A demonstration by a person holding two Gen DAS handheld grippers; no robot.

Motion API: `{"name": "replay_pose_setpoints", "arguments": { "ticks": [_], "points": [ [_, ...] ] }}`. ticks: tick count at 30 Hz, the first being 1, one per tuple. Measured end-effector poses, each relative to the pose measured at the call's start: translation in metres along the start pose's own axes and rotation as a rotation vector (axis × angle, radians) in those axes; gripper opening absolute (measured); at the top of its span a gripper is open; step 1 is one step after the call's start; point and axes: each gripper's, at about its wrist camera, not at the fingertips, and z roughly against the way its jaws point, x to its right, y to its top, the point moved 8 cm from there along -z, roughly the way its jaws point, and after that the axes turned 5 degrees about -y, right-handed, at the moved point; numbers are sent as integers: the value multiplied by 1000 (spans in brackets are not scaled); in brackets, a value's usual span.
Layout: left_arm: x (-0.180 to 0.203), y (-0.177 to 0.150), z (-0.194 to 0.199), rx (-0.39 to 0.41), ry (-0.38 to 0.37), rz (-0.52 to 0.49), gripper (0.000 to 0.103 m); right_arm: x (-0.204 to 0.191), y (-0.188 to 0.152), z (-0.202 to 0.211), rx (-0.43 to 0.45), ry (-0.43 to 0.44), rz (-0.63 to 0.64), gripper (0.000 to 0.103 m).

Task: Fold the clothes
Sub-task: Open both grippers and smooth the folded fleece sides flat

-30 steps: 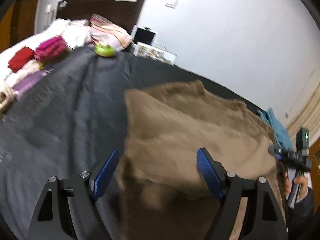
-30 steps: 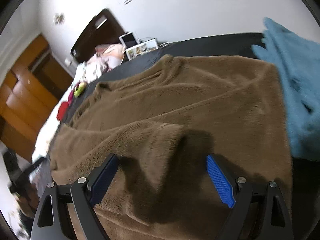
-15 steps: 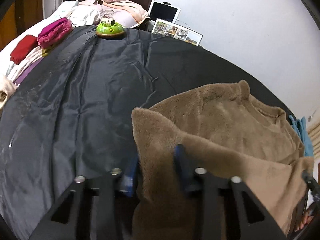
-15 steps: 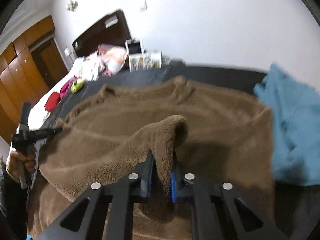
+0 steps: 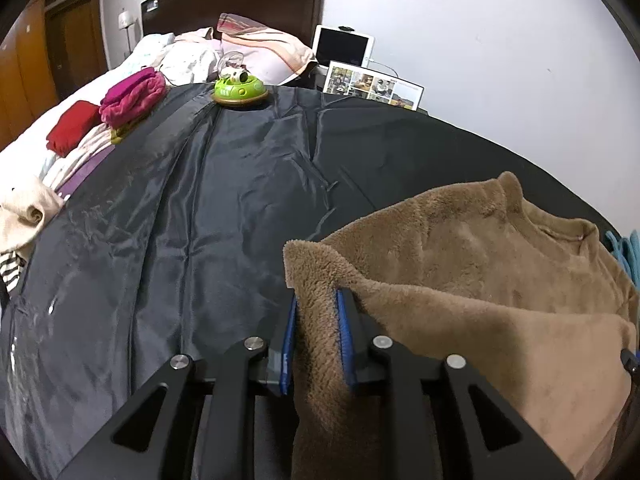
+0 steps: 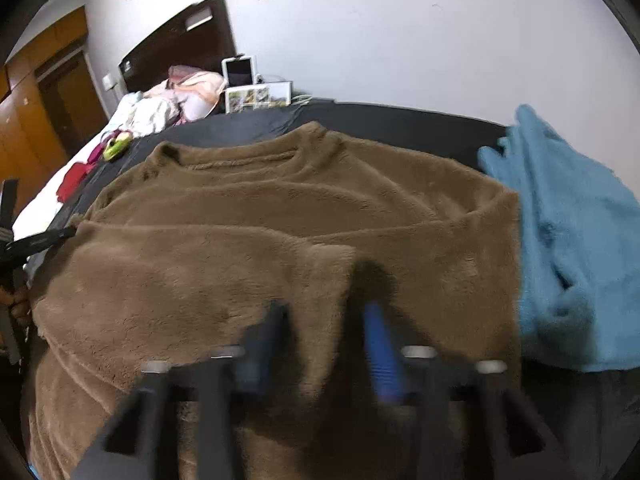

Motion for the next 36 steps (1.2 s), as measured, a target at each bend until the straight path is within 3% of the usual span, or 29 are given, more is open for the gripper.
{"name": "replay_pose_setpoints", "arguments": {
  "ticks": [6,9,14,18,26,32,34,36],
  "points": [
    [7,-2,47,88,-27,-64,57,-3,6,40,100,51,-9,74],
    [28,-19,68,112,-82,-145,64,-21,1,51,108,124,13,74],
    [66,-58,70,80,-144,-257,65,-59,-17,39,60,202,98,74],
    [67,-81,45,15,-113,-263,64,-63,-35,17,-13,161,152,74],
    [62,-84,37,34,-117,-278,66,-71,-47,9,11,36,272,74],
    [69,-68,55,61,-133,-255,68,-69,-26,25,9,72,222,74],
    [75,-60,62,84,-139,-254,72,-70,-14,34,52,73,225,74],
    [79,-52,60,89,-132,-253,77,-70,-12,26,31,72,229,74]
  ]
}}
